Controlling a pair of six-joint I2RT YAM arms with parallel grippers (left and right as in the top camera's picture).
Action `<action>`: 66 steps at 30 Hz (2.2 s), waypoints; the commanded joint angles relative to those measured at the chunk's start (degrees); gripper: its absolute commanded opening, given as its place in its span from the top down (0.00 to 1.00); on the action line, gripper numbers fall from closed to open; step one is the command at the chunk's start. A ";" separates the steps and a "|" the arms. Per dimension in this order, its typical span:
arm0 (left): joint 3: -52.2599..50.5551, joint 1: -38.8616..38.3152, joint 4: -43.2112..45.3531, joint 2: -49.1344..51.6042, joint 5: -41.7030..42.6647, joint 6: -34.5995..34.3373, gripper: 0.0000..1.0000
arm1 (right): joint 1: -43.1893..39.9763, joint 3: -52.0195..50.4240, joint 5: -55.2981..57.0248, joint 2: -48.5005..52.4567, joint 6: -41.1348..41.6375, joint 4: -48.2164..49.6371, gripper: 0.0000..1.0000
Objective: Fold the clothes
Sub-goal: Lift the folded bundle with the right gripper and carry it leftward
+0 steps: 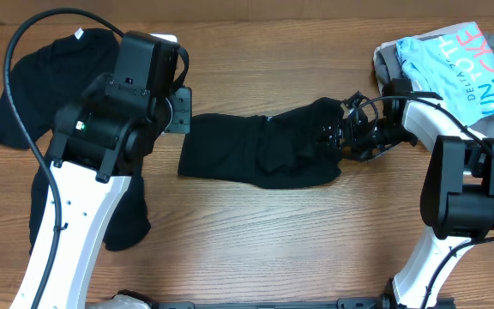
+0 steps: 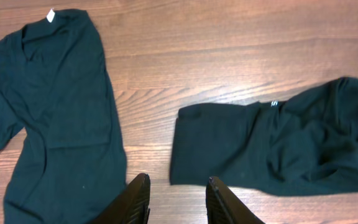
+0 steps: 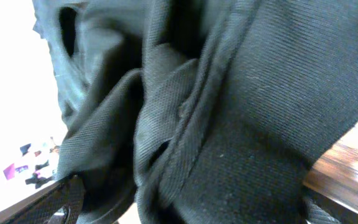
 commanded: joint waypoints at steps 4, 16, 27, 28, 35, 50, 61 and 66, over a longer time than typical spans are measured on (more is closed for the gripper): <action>0.55 0.26 -0.79 0.00 -1.03 1.33 0.67 | -0.11 -0.15 -6.82 0.20 -4.74 0.44 0.00; 0.55 0.26 -1.51 0.09 -1.22 1.31 0.67 | 3.02 -0.17 -4.17 0.20 -5.95 -0.57 0.55; 0.37 0.26 -3.08 2.73 -2.69 1.29 0.68 | 7.39 0.02 5.81 0.17 4.96 2.49 0.96; 0.37 0.26 -3.13 2.95 -2.75 1.29 0.68 | 6.51 0.50 7.54 0.15 6.14 1.90 0.96; 0.37 0.33 -2.93 3.02 -4.26 1.29 0.68 | -5.60 8.57 12.17 -1.75 6.08 -8.31 0.96; 0.37 7.02 -2.82 3.02 -3.98 1.29 0.67 | 5.84 10.56 15.56 -8.04 7.69 -12.52 0.96; 0.37 7.69 -1.97 2.99 -3.98 1.29 0.66 | 32.30 10.47 31.54 -7.72 23.30 -5.11 0.96; 0.37 7.69 -1.97 3.02 -3.98 1.29 0.67 | 35.21 10.78 32.33 -7.34 25.81 -1.75 0.96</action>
